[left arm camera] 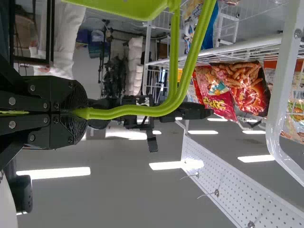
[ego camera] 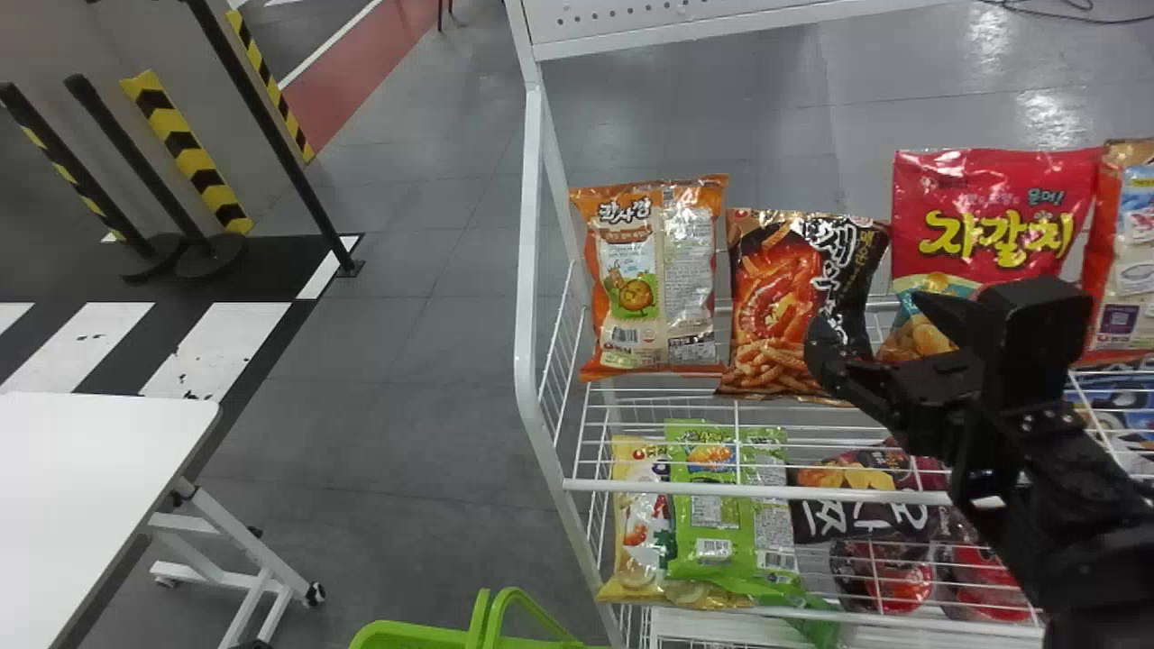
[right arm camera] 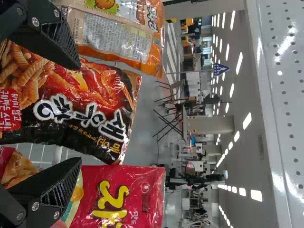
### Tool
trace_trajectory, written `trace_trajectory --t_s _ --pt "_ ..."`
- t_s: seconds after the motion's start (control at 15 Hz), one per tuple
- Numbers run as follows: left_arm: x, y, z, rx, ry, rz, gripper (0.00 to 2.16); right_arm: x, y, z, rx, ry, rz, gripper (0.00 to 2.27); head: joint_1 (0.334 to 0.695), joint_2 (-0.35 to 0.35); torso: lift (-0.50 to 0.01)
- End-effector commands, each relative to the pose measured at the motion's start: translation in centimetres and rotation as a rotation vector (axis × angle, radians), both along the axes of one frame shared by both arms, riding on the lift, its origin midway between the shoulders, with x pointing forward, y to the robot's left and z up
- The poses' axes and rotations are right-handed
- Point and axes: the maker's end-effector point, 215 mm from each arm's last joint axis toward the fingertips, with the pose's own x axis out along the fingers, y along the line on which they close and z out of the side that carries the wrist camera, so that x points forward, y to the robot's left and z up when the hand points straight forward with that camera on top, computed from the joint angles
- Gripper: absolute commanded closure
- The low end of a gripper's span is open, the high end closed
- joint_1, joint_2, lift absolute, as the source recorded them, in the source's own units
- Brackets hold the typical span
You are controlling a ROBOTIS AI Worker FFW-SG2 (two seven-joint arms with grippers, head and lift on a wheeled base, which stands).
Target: Hold basket handle with left hand then pick spicy shrimp crackers with right hand and place into basket
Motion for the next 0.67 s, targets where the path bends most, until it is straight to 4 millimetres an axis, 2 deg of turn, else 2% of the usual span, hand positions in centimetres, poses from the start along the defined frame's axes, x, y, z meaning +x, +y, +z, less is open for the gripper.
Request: trace_trajectory --t_s 0.0,0.27,0.6 --pt "0.2 0.1 0.4 -0.010 -0.009 -0.002 2.15 1.0 1.0 -1.1 -0.016 0.025 0.019 0.14 0.695 0.303 -0.010" --pt "0.5 0.2 0.4 -0.005 -0.013 -0.007 2.15 2.1 3.4 -2.2 -0.052 0.044 0.061 0.13 0.695 0.319 -0.010" --pt "0.6 0.3 0.5 -0.003 -0.014 -0.009 2.15 3.7 3.3 -2.2 -0.096 0.037 0.042 0.13 0.695 0.337 -0.010"
